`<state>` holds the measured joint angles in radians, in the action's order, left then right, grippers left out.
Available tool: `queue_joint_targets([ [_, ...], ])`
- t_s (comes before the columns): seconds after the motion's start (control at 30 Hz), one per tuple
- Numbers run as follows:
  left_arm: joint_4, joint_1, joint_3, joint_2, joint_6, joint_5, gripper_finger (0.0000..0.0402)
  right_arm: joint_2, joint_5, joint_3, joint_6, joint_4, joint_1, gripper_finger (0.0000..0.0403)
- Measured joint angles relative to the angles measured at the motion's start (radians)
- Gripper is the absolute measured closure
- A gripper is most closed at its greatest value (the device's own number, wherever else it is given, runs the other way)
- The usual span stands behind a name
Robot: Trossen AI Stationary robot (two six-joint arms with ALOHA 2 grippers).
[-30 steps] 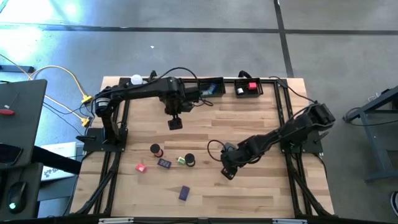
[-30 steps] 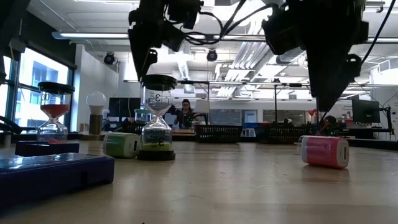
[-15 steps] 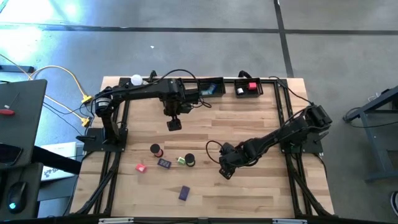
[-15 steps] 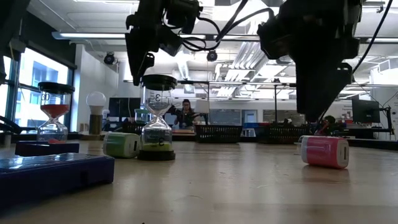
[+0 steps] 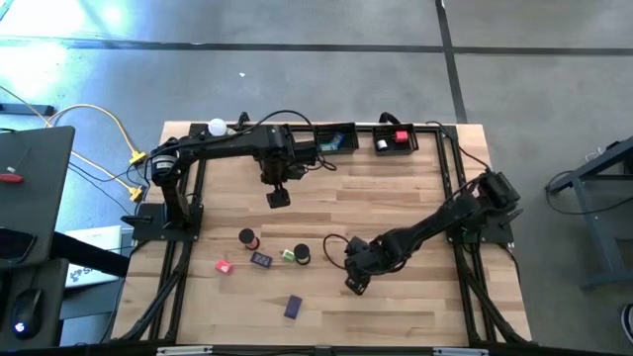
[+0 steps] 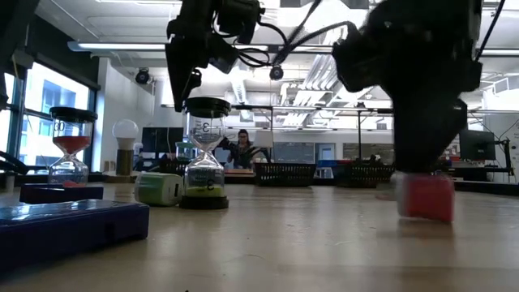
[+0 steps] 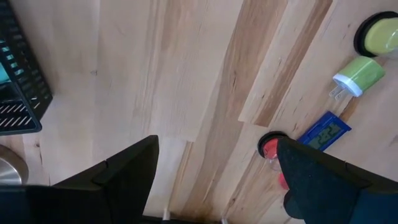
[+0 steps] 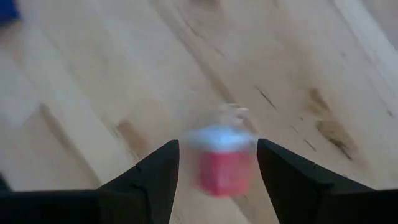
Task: Pick & Place Office items
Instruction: Put the pink white charger adapter into the right black bin
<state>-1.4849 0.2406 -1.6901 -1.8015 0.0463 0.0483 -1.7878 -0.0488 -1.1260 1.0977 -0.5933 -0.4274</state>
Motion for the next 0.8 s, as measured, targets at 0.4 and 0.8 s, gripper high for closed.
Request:
queue_joint_targets([
  [0.4,0.046,-0.001,0.07,0.0,0.007,0.002,0.0082,-0.036,0.0,0.001,0.006,0.024,-0.006,0.0198],
  [0.8,0.054,-0.001,0.126,0.001,0.034,0.002,0.0082,-0.019,0.01,-0.066,-0.246,-0.003,0.011,0.0229],
])
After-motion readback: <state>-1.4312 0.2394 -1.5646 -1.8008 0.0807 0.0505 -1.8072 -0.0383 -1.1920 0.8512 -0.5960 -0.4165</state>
